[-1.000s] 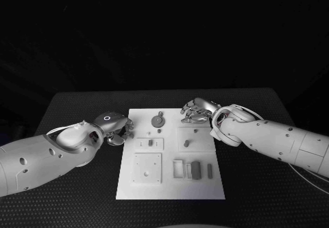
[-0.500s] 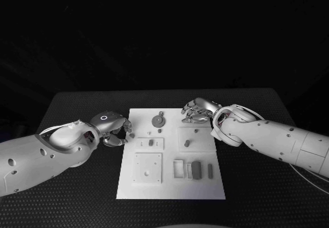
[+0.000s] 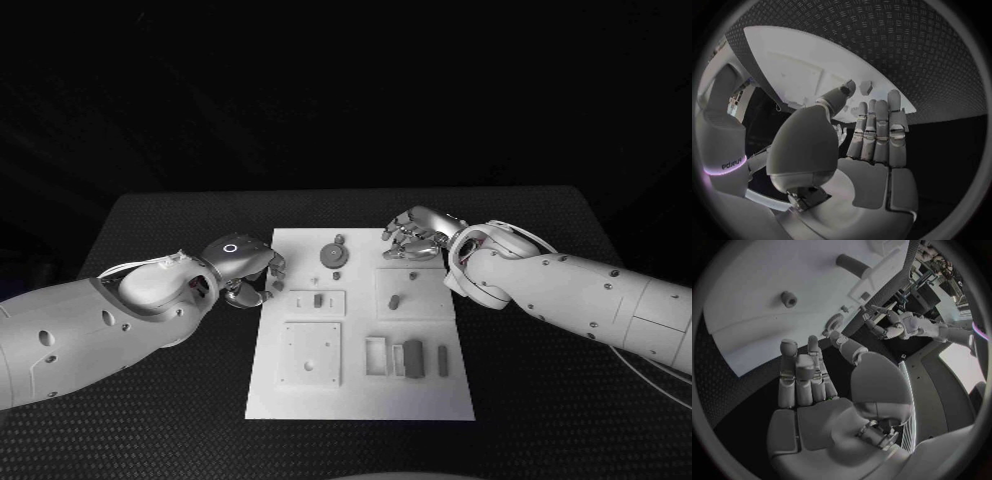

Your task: Assemble the parts on the task board

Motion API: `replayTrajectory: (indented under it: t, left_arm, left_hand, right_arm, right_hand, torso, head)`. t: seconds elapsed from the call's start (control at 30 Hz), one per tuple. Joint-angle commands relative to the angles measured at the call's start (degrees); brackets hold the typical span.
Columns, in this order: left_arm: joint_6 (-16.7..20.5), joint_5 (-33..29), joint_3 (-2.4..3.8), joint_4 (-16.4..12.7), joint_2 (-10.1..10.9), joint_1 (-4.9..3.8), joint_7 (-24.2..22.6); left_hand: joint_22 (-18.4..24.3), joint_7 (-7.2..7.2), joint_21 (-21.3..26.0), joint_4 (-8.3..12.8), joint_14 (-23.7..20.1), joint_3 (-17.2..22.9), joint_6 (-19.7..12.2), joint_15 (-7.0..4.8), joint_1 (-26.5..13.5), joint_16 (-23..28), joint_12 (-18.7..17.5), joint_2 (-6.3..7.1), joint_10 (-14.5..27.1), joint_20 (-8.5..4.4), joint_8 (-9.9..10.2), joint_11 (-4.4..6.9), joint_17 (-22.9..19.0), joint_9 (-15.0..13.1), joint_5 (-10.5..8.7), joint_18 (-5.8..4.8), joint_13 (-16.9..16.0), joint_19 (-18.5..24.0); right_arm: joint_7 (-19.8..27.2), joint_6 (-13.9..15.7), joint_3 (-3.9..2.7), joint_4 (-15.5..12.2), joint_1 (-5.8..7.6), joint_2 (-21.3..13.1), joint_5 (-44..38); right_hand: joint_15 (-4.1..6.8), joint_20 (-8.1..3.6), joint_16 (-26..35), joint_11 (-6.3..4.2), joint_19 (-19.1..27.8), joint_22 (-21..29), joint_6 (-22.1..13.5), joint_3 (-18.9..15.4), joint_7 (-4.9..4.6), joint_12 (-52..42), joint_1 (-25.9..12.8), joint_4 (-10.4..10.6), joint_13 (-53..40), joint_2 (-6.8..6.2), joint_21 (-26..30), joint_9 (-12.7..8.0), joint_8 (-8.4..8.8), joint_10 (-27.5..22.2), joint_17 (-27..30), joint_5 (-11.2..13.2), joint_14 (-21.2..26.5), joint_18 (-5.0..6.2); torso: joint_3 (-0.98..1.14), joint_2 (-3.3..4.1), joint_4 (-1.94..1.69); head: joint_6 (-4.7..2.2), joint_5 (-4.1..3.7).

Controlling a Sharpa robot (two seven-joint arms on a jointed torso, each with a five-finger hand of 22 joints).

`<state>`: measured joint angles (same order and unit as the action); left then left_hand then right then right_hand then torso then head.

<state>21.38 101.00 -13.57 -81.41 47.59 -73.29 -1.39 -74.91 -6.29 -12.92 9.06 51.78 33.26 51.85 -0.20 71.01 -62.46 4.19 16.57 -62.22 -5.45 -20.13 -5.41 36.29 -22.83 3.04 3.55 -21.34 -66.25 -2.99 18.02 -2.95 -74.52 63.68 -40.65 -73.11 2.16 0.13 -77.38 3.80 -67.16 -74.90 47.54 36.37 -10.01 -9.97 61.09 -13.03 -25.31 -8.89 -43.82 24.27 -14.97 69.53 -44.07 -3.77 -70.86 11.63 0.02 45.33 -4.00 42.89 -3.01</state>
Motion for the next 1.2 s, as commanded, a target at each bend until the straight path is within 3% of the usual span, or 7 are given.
replayTrajectory:
  t: [0.03, 0.57, 1.2]
  left_arm:
    - [0.11, 1.16, 0.02, 0.22, -0.37, -0.06, -0.47]
    - [-4.23, 2.15, 0.02, 2.30, -2.22, -0.05, 0.78]
    - [-4.94, 2.68, 0.02, 3.91, -3.37, -0.04, 1.48]
  left_hand:
    - [0.07, 0.14, 0.42, -0.13, 0.11, 0.28, -0.82, -0.04, 0.49, 0.23, -0.32, -0.20, 0.53, -0.32, 0.48, 0.00, -0.08, 0.16, -0.01, 0.28, 0.20, 0.04]
    - [-0.07, 0.11, 0.70, -0.94, 0.21, 0.47, -0.56, -0.14, 0.73, 0.23, -0.01, -1.24, 0.04, -0.47, 0.48, 0.17, -0.06, 0.14, 0.03, 0.16, 0.62, -0.16]
    - [-0.53, -0.16, 1.00, -2.11, 0.35, 0.38, 0.41, -0.31, 0.84, 0.10, 0.21, -4.36, -1.01, -0.67, 0.24, 0.39, 0.03, 0.04, 0.11, 0.00, 1.18, -0.38]
  right_arm:
    - [0.48, -0.30, 0.00, -0.04, -0.04, 0.06, -0.03]
    - [0.47, -0.25, 0.00, 0.00, -0.04, 0.19, -0.03]
    - [0.48, -0.37, 0.00, 0.08, -0.05, 0.26, -0.03]
  right_hand:
    - [0.06, -0.45, 0.25, 0.38, 0.07, -1.14, -0.05, 0.04, -0.45, -0.35, -0.40, 0.36, -0.09, -0.03, 0.23, -0.06, -0.35, -0.04, 0.07, -0.06, 0.41, 3.36]
    - [0.06, -0.46, 0.24, 0.38, 0.07, -1.15, -0.06, 0.05, -0.44, -0.36, -0.36, 0.34, -0.10, -0.03, 0.22, -0.07, -0.36, -0.04, 0.07, -0.07, 0.40, 3.36]
    - [0.06, -0.47, 0.24, 0.38, 0.07, -1.15, -0.08, 0.05, -0.45, -0.36, -0.31, 0.30, -0.11, -0.03, 0.22, -0.08, -0.36, -0.05, 0.07, -0.06, 0.40, 3.36]
  torso:
    - [-0.01, 0.04, 0.04]
    - [-0.05, 0.00, 0.01]
    - [0.04, 0.01, 0.02]
  head:
    - [0.00, -0.03]
    - [0.01, -0.21]
    - [0.17, -0.24]
